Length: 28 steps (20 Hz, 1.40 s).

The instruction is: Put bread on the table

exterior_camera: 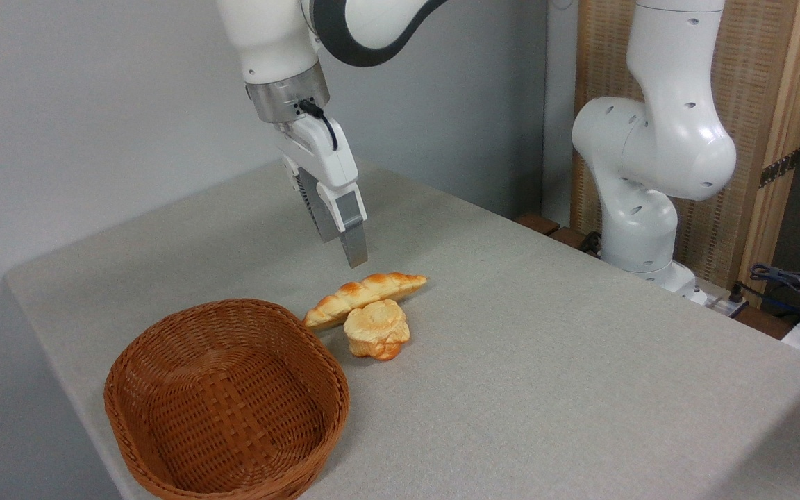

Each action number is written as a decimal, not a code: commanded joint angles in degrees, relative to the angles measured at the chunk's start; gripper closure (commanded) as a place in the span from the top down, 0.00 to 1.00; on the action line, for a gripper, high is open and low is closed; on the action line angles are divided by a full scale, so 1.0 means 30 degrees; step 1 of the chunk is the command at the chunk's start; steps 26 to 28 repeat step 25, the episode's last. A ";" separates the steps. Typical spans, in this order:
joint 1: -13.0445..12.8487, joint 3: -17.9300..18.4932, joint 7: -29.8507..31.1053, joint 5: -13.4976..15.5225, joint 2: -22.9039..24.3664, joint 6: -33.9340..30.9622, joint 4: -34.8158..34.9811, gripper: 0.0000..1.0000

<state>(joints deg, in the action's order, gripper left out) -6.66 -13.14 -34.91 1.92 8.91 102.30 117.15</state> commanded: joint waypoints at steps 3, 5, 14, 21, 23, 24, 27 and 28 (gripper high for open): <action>-0.0152 0.0481 -0.0316 -0.1194 -0.0099 -0.0058 -0.0289 1.00; 0.0081 0.0773 -0.0228 -0.1343 -0.0244 -0.0087 -0.1604 1.00; 0.0111 0.2913 -0.0986 -0.1285 -0.2325 -0.2693 -0.7437 1.00; 0.1108 0.3119 -0.1662 -0.0817 -0.2707 -0.3602 -0.8759 1.00; 0.1108 0.3119 -0.1751 -0.0787 -0.2707 -0.3632 -0.8759 1.00; 0.1108 0.3119 -0.1751 -0.0787 -0.2707 -0.3632 -0.8759 1.00; 0.1108 0.3119 -0.1722 -0.0787 -0.2678 -0.3661 -0.8759 1.00; 0.1108 0.3119 -0.1722 -0.0787 -0.2678 -0.3661 -0.8759 1.00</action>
